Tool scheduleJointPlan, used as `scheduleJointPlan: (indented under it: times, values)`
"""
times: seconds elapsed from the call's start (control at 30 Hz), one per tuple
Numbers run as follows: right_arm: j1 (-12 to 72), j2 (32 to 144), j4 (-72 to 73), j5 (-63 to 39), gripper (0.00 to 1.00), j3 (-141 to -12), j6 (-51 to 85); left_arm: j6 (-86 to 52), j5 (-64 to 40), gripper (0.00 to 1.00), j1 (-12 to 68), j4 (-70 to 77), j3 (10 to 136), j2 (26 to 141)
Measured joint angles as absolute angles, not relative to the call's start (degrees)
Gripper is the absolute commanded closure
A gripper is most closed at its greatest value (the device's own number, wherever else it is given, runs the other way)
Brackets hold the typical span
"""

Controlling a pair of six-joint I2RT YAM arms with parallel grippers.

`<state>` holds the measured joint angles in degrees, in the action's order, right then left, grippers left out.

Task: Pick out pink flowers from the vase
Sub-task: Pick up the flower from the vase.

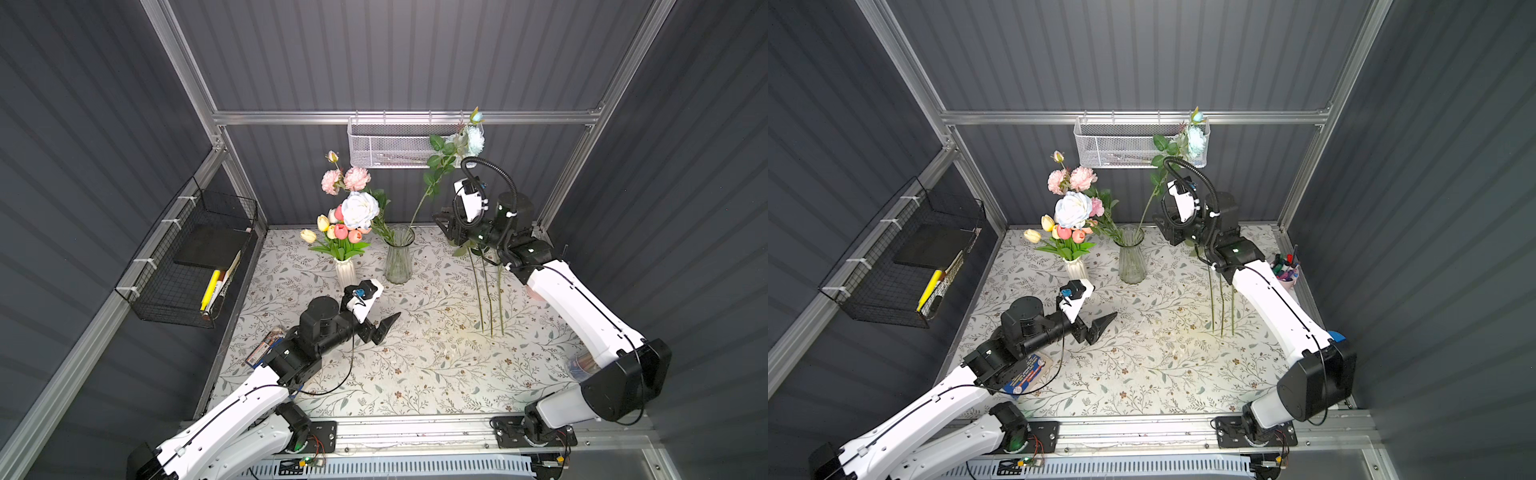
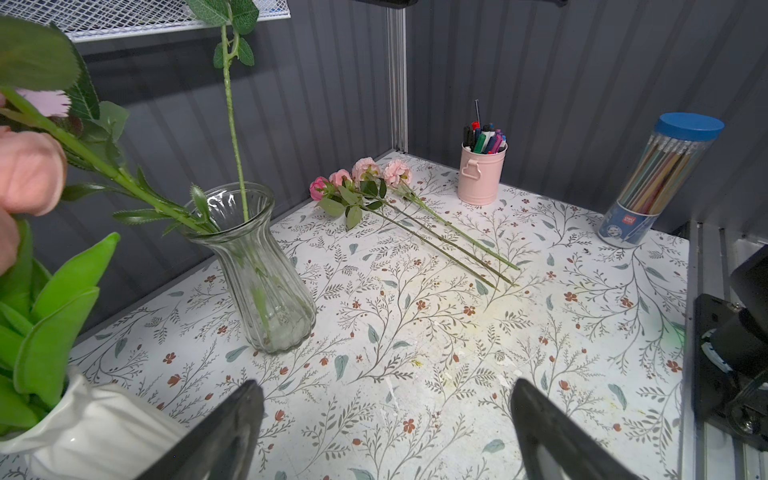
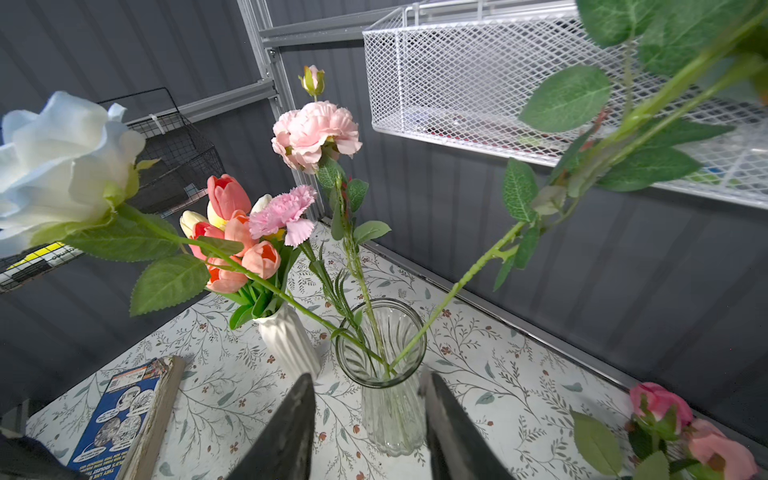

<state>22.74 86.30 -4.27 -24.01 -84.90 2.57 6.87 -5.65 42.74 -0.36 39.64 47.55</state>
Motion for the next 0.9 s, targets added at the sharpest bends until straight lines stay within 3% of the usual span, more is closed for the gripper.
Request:
scheduleJointPlan:
  times: [0.57, 0.9]
  values:
    - [25.2, 112.2, -2.9, -33.5, 0.51, -108.1, 1.3, 7.3, -6.1, 0.05, 42.7, 0.2, 39.0, 47.1]
    - [25.6, 120.9, -6.3, -38.7, 0.43, -113.0, -0.6, 7.5, -6.7, 0.05, 42.7, 0.7, 38.4, 47.3]
